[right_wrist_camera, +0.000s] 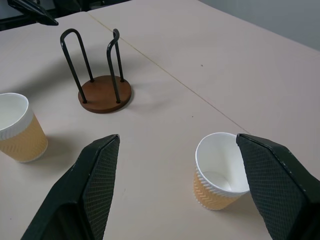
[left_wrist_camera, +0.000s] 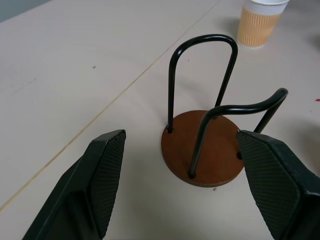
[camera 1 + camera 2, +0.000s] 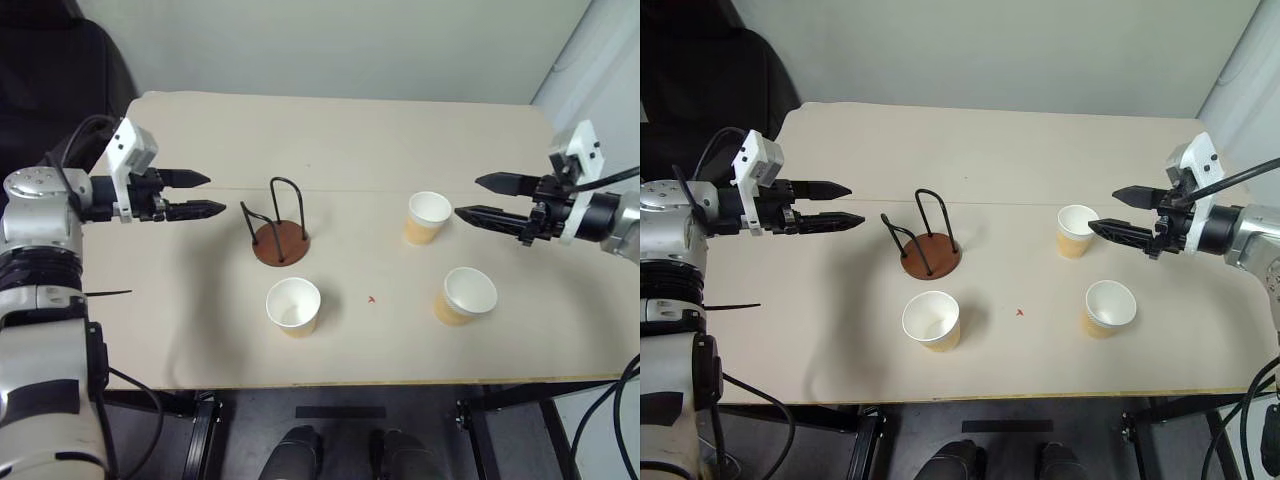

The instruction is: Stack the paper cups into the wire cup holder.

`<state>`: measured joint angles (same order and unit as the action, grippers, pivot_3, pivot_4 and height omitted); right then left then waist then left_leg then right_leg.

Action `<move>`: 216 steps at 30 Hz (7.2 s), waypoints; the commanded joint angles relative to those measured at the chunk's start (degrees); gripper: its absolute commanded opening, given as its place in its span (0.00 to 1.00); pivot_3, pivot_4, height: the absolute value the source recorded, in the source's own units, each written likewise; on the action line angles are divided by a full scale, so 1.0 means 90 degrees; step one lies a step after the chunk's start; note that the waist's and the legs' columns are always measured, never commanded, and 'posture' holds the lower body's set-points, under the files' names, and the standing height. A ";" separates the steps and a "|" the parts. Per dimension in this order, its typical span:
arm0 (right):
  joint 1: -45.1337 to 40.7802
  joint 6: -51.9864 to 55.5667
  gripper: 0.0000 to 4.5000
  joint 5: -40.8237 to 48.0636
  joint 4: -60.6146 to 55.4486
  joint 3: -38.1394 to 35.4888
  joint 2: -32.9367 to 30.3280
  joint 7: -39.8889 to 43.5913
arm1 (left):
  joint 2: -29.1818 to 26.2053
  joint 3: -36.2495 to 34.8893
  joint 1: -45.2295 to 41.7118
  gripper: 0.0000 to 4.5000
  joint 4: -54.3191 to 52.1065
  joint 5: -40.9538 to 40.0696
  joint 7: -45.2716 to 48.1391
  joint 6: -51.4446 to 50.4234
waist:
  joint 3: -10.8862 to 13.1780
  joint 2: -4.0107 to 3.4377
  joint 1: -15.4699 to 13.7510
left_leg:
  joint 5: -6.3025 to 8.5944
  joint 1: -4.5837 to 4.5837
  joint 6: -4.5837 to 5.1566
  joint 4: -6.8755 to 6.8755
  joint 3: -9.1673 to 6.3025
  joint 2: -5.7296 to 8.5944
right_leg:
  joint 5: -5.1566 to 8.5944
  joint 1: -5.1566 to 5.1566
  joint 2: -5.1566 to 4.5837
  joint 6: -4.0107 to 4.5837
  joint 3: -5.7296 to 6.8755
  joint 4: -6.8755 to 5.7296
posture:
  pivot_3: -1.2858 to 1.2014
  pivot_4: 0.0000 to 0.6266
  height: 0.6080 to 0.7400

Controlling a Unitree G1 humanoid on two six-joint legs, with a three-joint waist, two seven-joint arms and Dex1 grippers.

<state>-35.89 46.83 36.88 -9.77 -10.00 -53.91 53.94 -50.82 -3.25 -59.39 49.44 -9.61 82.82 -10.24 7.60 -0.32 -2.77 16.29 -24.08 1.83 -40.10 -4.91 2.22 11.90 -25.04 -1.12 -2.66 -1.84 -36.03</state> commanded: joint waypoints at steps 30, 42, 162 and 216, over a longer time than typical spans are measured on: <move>-0.0246 0.0981 0.84 0.0829 -0.0542 -0.0572 -0.0281 -0.0398 | 0.0060 0.0700 -0.0641 0.84 0.0642 0.0742 0.0751 0.0554 | 0.0000 0.0000 0.0037 | -0.0001 -0.0010 0.0002 0.0002 -0.0010 0.0000 | 0.0001 -0.0009 0.0000 -0.0002 0.0004 0.0003 | 0.52 0.24 1.00; -0.0335 0.0895 0.84 0.0722 -0.0502 -0.0330 -0.0118 -0.0488 | 0.0522 0.0336 0.0227 1.00 0.0423 0.0684 -0.0904 0.0880 | 0.0000 0.0000 0.0011 | -0.0003 -0.0019 0.0005 -0.0008 -0.0022 0.0004 | 0.0001 -0.0009 -0.0001 -0.0002 0.0014 0.0002 | 0.52 0.24 1.00; 0.0657 0.0682 0.84 0.0956 -0.1442 -0.0496 -0.0316 -0.0466 | 0.2436 0.0343 0.0324 0.90 -0.0317 0.0556 -0.2254 0.0595 | 0.0000 0.0000 -0.0083 | -0.0008 -0.0019 0.0006 -0.0065 -0.0011 0.0005 | -0.0003 -0.0007 -0.0001 -0.0009 0.0011 -0.0059 | 0.52 0.24 1.00; 0.0899 0.0941 0.84 0.1326 -0.1889 -0.0909 -0.0501 -0.0684 | 0.3309 0.0709 -0.1568 0.02 0.0531 0.0190 -0.0624 0.0840 | 0.0000 0.0000 -0.0118 | -0.0006 -0.0027 0.0008 -0.0082 -0.0009 0.0011 | -0.0002 -0.0006 -0.0007 -0.0011 0.0006 -0.0071 | 0.52 0.24 1.00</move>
<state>-27.57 54.98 47.56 -24.91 -15.14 -57.25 48.57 -21.28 3.13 -71.84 55.85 -7.11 75.46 -2.41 7.60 -0.32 -3.83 16.24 -24.32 1.90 -40.84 -4.97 2.30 11.88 -25.10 -1.18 -2.77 -1.78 -36.67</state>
